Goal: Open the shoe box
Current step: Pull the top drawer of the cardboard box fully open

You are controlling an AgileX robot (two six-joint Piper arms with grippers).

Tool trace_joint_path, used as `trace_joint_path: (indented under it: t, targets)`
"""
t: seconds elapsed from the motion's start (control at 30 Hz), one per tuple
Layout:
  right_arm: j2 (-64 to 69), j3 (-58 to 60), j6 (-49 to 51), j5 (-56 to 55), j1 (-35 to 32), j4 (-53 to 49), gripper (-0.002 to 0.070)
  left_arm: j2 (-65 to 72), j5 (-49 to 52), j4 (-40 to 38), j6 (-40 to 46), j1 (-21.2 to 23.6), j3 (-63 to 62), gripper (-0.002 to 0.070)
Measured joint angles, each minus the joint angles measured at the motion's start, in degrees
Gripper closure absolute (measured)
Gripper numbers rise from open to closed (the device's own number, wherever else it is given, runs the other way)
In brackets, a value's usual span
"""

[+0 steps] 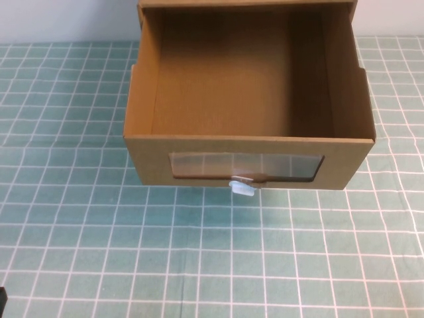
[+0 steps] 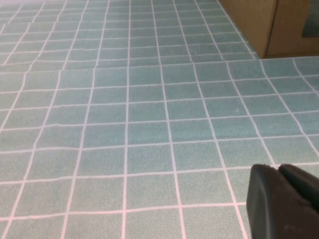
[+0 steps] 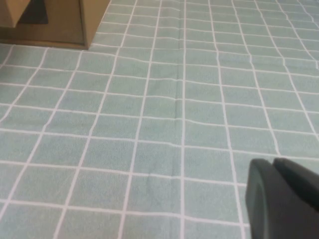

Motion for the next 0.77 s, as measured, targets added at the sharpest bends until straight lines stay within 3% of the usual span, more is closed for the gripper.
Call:
trace_joint_path:
  t: [0.77]
  targets:
    - [-0.2,0.0,7.0,-0.7,1.7,-3.3,0.069,0.0,0.0,0.0,0.0,0.0,0.0,0.068]
